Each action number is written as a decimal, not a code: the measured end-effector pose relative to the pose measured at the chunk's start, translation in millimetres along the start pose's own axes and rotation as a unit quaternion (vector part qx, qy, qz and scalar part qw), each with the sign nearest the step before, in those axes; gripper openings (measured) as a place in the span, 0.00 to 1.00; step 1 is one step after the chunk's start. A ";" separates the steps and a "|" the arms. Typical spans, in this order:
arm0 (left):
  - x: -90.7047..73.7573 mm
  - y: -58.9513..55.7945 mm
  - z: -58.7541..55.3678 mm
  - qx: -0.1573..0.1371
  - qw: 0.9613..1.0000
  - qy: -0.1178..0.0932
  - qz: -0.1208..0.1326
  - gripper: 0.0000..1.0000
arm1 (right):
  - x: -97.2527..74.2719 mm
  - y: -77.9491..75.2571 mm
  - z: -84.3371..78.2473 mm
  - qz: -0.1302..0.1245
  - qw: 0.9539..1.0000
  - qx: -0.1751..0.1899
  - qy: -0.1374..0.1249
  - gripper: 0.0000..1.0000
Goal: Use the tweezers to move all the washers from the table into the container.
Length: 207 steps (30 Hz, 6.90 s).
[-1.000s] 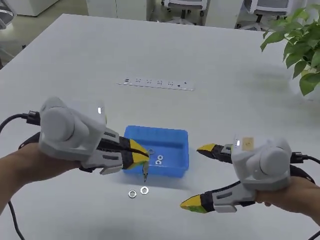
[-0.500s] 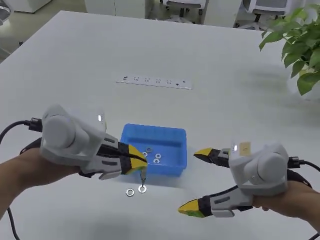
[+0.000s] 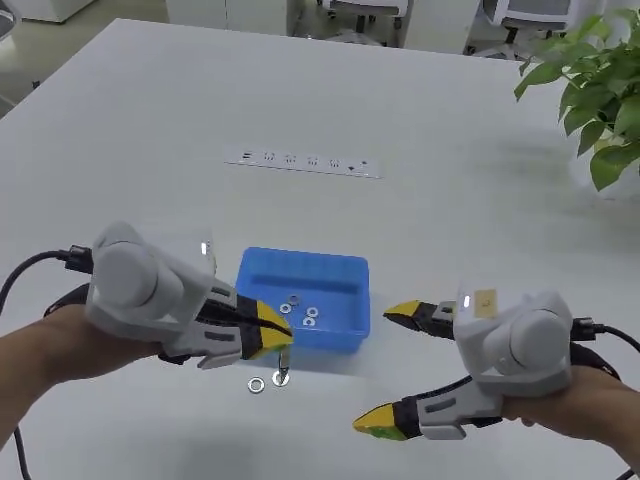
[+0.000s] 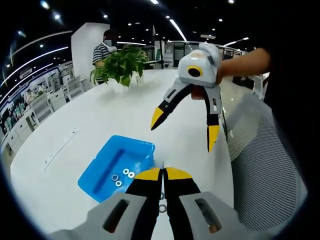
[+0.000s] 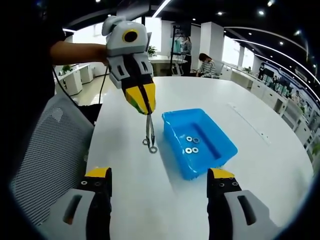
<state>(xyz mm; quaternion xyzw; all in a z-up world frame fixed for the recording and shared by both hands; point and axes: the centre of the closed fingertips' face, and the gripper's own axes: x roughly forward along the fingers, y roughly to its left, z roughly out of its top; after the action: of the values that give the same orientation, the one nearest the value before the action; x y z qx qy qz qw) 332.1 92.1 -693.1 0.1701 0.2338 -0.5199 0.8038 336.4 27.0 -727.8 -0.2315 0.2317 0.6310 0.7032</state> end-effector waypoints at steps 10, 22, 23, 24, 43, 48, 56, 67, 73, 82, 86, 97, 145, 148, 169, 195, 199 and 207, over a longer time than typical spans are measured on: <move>4.5 -2.6 -2.6 0.004 1.000 0.005 -0.005 0.05 | 0.7 1.5 -0.5 0.002 1.000 -0.001 0.002 0.78; 4.6 -3.2 -2.7 -0.002 1.000 0.001 -0.010 0.05 | 7.5 5.4 2.2 0.016 1.000 -0.009 0.001 0.74; 4.5 -3.0 -3.0 -0.002 1.000 0.001 -0.010 0.05 | 8.4 5.9 3.0 0.017 1.000 -0.011 0.001 0.73; 4.4 -3.2 -3.3 -0.003 1.000 0.001 -0.012 0.05 | 10.5 6.8 3.4 0.021 1.000 -0.015 0.003 0.72; 2.7 -5.4 -3.8 0.006 1.000 0.011 -0.026 0.05 | 42.6 10.8 19.4 0.077 0.990 -0.118 0.009 0.43; 2.4 -4.4 -4.1 0.008 0.999 0.014 -0.029 0.05 | 51.4 11.8 22.1 0.089 0.988 -0.127 0.012 0.38; 2.6 -4.2 -4.1 0.010 0.999 0.018 -0.032 0.05 | 65.1 16.6 24.1 0.111 0.984 -0.137 0.019 0.29; 2.9 -5.4 -3.9 0.011 0.999 0.022 -0.035 0.05 | 79.9 20.9 25.6 0.131 0.980 -0.149 0.026 0.19; 2.6 -6.3 -4.2 0.010 0.999 0.023 -0.036 0.05 | 88.7 22.6 23.8 0.141 0.976 -0.161 0.033 0.13; 1.7 -6.3 -4.1 0.010 0.999 0.023 -0.034 0.05 | 90.8 23.5 21.8 0.152 0.973 -0.169 0.038 0.11; 2.1 -6.1 -4.2 0.010 0.999 0.022 -0.034 0.05 | 91.0 24.1 21.4 0.152 0.973 -0.170 0.041 0.10; 1.5 -5.3 -6.1 0.009 0.999 0.021 -0.035 0.05 | 91.9 24.1 21.4 0.152 0.975 -0.152 0.048 0.08; -15.6 -11.7 -17.5 -0.034 0.999 0.007 -0.012 0.38 | 81.2 26.8 34.4 0.147 0.978 -0.143 0.046 0.07; -16.7 -12.5 -18.6 -0.038 0.999 0.003 -0.006 0.43 | 79.0 26.5 38.8 0.146 0.977 -0.145 0.045 0.07; -32.2 -6.0 -24.6 -0.097 0.993 -0.039 0.050 0.85 | 52.6 16.6 71.3 0.140 0.976 -0.164 0.034 0.07; -38.1 9.6 -21.1 -0.113 0.989 -0.059 0.079 0.99 | 45.5 -31.1 81.3 0.108 0.981 -0.160 0.032 0.08; -40.1 12.9 -20.7 -0.120 0.987 -0.065 0.083 0.99 | 48.5 -36.2 77.9 0.106 0.981 -0.161 0.035 0.08; -41.0 18.0 -15.3 -0.129 0.985 -0.071 0.089 0.99 | 56.9 -44.3 73.2 0.104 0.981 -0.157 0.034 0.08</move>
<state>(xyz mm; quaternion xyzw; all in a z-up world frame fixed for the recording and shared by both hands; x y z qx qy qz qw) 331.2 138.2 -682.6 0.0482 0.2254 -0.4221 0.8768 388.4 112.4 -704.0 -0.3352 0.1766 0.7211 0.5801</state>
